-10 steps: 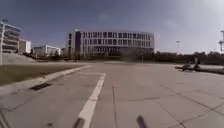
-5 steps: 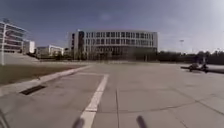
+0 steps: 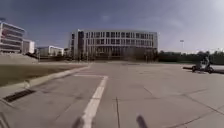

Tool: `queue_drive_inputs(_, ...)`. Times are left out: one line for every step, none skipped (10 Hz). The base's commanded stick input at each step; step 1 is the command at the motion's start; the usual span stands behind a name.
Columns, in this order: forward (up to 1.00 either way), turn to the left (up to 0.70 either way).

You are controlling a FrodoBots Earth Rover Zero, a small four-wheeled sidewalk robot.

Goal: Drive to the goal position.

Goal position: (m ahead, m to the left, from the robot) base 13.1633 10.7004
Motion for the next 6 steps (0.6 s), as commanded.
queue_drive_inputs(0.70, 0.00)
queue_drive_inputs(0.70, 0.00)
queue_drive_inputs(0.70, 0.00)
queue_drive_inputs(0.70, 0.00)
queue_drive_inputs(0.70, 0.00)
queue_drive_inputs(0.70, 0.00)
